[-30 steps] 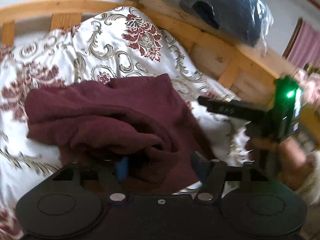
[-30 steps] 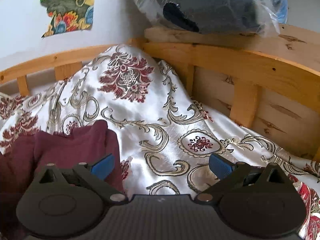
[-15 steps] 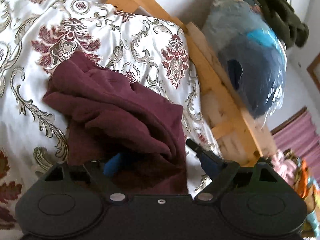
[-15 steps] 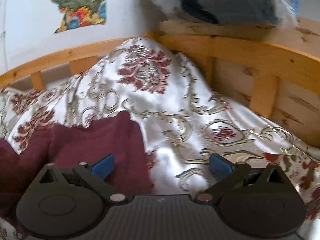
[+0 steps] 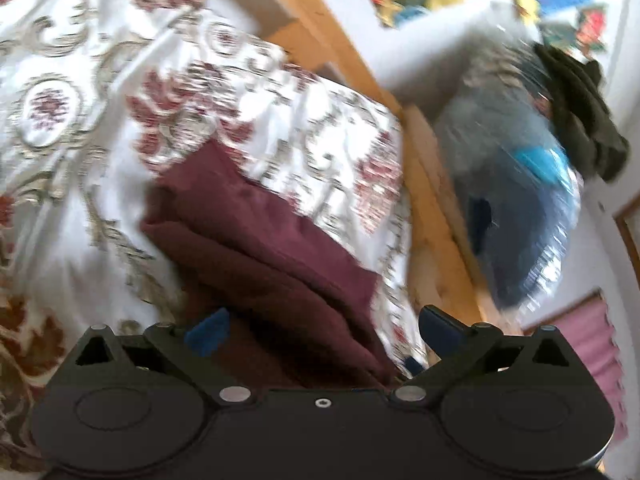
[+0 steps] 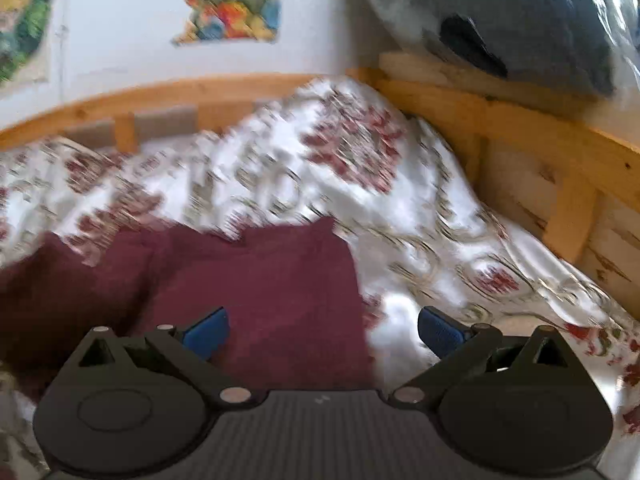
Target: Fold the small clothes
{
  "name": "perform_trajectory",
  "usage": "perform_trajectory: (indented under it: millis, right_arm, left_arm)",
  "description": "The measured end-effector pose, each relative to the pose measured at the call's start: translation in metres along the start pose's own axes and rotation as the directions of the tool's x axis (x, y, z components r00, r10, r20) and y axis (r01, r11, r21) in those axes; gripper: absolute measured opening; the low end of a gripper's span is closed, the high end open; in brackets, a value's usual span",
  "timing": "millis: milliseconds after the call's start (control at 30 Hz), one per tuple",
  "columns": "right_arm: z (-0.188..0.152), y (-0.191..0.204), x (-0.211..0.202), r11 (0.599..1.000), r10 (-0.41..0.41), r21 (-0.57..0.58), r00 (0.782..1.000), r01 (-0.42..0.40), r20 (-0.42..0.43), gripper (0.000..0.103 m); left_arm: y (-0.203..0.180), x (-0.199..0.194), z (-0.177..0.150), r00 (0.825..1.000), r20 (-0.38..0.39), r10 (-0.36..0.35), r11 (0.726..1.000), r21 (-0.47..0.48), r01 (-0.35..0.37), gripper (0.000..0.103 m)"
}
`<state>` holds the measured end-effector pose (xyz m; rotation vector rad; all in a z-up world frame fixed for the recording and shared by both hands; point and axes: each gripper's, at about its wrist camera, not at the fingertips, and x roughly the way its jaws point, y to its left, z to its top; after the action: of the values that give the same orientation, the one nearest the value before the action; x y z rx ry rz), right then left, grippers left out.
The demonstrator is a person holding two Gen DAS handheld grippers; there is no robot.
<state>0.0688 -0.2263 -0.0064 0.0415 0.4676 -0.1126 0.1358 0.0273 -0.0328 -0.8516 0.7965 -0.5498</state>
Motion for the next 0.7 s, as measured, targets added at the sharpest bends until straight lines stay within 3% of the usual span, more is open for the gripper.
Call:
perform_trajectory:
  millis: [100, 233, 367, 467, 567, 600, 700]
  right_arm:
    - [0.001, 0.009, -0.021, 0.987, 0.139, 0.061, 0.982, -0.148, 0.13, 0.103]
    - [0.001, 0.027, -0.029, 0.942, 0.318, 0.056, 0.935, -0.33, 0.159, 0.103]
    - [-0.004, 0.054, -0.032, 0.913, 0.407, -0.079, 0.903, -0.4, 0.137, 0.103]
    - [-0.011, 0.075, -0.032, 0.904, 0.408, -0.191, 0.905, -0.382, 0.121, 0.103]
    - [-0.018, 0.092, -0.031, 0.9, 0.381, -0.276, 0.917, -0.338, 0.12, 0.103]
    - [-0.02, 0.098, -0.035, 0.896, 0.375, -0.297, 0.92, -0.329, 0.114, 0.102]
    - [-0.025, 0.107, -0.035, 0.89, 0.367, -0.326, 0.925, -0.319, 0.097, 0.092]
  left_arm:
    - [0.023, 0.011, 0.011, 1.0, -0.001, 0.02, 0.997, -0.08, -0.02, 0.102]
    - [0.042, 0.028, 0.025, 0.999, 0.018, 0.038, 0.991, -0.132, -0.035, 0.102]
    - [0.048, 0.04, 0.035, 0.999, 0.032, 0.044, 0.99, -0.132, -0.04, 0.102]
    - [0.048, 0.051, 0.039, 0.999, 0.006, 0.053, 0.99, -0.129, -0.052, 0.1]
    - [0.044, 0.061, 0.04, 0.993, -0.023, 0.112, 0.987, -0.113, -0.114, 0.084]
    - [0.041, 0.064, 0.042, 0.986, -0.023, 0.166, 0.98, -0.104, -0.168, 0.073]
    - [0.037, 0.064, 0.045, 0.979, -0.002, 0.203, 0.974, -0.104, -0.202, 0.051]
